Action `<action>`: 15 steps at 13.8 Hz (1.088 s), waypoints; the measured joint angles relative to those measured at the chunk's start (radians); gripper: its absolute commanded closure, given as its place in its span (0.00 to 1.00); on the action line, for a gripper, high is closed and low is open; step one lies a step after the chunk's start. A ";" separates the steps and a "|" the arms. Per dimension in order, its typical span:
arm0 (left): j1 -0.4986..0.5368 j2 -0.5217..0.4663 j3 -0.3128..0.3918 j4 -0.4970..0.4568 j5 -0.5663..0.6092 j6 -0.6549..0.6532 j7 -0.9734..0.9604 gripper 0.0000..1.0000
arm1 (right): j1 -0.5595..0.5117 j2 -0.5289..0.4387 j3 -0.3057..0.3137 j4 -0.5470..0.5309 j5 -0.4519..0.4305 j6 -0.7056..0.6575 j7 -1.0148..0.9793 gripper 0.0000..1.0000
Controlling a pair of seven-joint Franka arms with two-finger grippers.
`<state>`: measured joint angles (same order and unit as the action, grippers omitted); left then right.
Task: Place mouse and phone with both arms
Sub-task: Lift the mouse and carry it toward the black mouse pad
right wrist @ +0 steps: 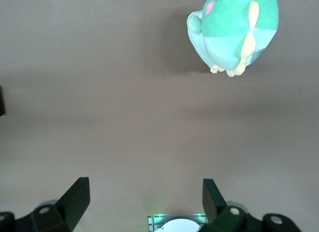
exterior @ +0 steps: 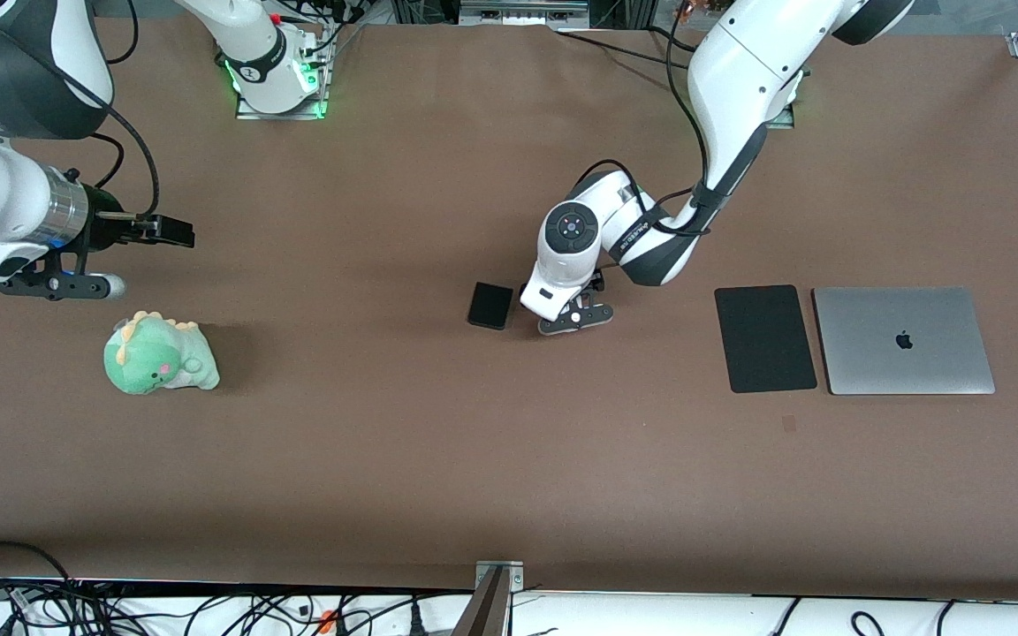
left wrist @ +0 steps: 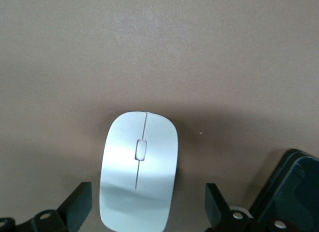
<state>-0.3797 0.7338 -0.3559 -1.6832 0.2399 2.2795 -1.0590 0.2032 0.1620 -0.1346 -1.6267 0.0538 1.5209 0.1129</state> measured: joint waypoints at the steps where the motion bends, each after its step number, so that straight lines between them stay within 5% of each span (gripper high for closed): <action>1: 0.003 0.002 0.000 0.000 0.000 0.000 0.008 0.00 | 0.000 0.000 0.000 0.000 0.000 -0.001 0.000 0.00; 5: 0.008 0.012 0.001 0.000 0.000 0.001 0.032 0.00 | 0.000 0.000 0.000 -0.007 0.000 -0.003 0.000 0.00; 6: 0.008 0.016 0.001 0.000 0.000 0.006 0.033 0.15 | 0.000 0.000 0.000 -0.010 0.000 -0.003 0.000 0.00; 7: 0.008 0.021 0.001 0.000 0.000 0.016 0.034 0.48 | 0.000 0.000 0.000 -0.010 0.000 -0.003 0.000 0.00; 9: 0.008 0.025 0.002 0.000 0.000 0.021 0.036 0.82 | 0.000 0.000 0.000 -0.010 0.000 -0.003 0.000 0.00; 11: 0.011 0.025 0.006 0.001 0.000 0.022 0.037 0.93 | 0.000 0.000 0.000 -0.010 0.000 -0.003 0.000 0.00; 15: 0.036 0.019 0.023 0.015 0.000 0.016 0.037 0.98 | 0.002 0.000 0.000 -0.010 0.000 -0.003 0.000 0.00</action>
<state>-0.3439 0.7527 -0.3333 -1.6684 0.2399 2.2957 -1.0222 0.2050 0.1620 -0.1346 -1.6370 0.0538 1.5181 0.1129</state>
